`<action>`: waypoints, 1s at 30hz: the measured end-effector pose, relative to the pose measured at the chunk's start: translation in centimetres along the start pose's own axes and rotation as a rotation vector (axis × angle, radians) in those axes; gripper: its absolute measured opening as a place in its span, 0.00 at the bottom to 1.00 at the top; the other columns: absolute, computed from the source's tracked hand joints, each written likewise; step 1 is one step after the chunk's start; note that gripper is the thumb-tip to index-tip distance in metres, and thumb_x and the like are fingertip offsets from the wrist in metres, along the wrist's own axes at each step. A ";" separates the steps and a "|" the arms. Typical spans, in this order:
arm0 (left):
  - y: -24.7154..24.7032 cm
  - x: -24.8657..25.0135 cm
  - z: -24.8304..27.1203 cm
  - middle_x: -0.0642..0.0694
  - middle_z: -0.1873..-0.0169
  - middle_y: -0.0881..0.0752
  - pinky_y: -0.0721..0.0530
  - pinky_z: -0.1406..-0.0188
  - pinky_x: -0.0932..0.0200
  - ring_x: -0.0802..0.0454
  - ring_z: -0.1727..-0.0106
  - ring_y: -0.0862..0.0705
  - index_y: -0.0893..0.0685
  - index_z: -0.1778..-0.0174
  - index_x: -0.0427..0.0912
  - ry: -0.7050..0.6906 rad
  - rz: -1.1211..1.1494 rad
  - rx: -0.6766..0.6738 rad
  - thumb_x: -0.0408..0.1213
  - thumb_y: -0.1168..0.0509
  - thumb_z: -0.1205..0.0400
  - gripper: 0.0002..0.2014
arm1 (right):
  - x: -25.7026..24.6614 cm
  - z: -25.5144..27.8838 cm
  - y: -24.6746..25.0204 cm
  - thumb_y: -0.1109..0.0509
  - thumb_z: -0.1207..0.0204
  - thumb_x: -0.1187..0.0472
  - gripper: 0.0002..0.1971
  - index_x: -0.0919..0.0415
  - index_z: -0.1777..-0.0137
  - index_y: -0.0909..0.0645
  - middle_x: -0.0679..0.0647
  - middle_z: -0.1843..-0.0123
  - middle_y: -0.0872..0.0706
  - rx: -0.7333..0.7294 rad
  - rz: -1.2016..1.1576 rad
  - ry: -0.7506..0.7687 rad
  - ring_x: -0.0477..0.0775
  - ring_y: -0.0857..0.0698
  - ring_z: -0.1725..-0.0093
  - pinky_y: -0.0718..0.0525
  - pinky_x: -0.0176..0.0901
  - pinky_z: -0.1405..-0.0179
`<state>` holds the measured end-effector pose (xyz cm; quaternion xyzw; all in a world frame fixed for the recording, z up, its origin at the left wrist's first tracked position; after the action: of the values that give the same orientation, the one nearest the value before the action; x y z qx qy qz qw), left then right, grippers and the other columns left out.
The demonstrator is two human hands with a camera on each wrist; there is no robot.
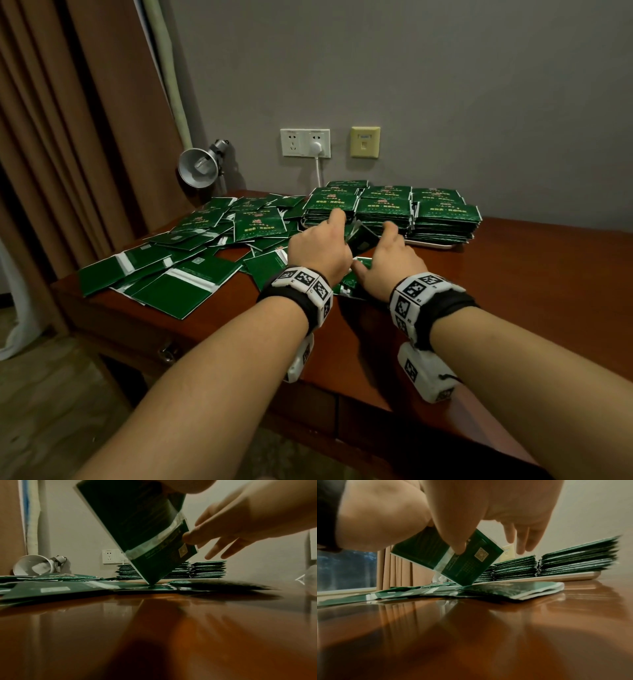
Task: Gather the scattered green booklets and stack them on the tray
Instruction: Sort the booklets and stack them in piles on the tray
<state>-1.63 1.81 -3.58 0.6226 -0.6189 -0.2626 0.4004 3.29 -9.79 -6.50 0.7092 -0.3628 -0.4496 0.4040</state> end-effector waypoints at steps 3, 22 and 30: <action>-0.1 0.1 0.0 0.47 0.61 0.14 0.27 0.67 0.54 0.40 0.59 0.15 0.26 0.35 0.46 -0.051 -0.011 -0.036 0.34 0.41 0.22 0.18 | 0.2 -0.5 0.5 0.32 0.25 0.42 0.36 0.59 0.24 0.40 0.59 0.32 0.23 0.050 -0.001 0.016 0.63 0.20 0.35 0.18 0.57 0.40; -1.1 -0.1 -0.3 0.41 0.59 0.19 0.20 0.62 0.50 0.42 0.59 0.21 0.21 0.55 0.36 -0.331 0.171 0.221 0.21 0.31 0.32 0.12 | 0.8 -0.8 1.6 0.34 0.23 0.57 0.10 0.49 0.42 0.23 0.53 0.50 0.14 -0.078 -0.046 0.001 0.61 0.15 0.49 0.16 0.54 0.46; -1.8 -0.2 0.0 0.45 0.50 0.25 0.22 0.52 0.52 0.46 0.51 0.25 0.25 0.52 0.42 -0.333 0.121 -0.027 0.39 0.31 0.33 0.16 | 1.2 -0.9 1.4 0.43 0.16 0.62 0.11 0.59 0.37 0.27 0.56 0.52 0.19 0.015 -0.320 -0.132 0.57 0.22 0.57 0.25 0.45 0.60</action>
<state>-0.62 1.81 -5.05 0.5268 -0.7093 -0.3460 0.3156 4.30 -11.19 -5.37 0.7299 -0.2745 -0.5510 0.2972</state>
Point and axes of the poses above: each hand's wrist, its own z-axis away from the middle knuckle, its own y-axis out of the back of the hand, x = y × z, the point moved 1 cm from there along -z, towards the middle knuckle
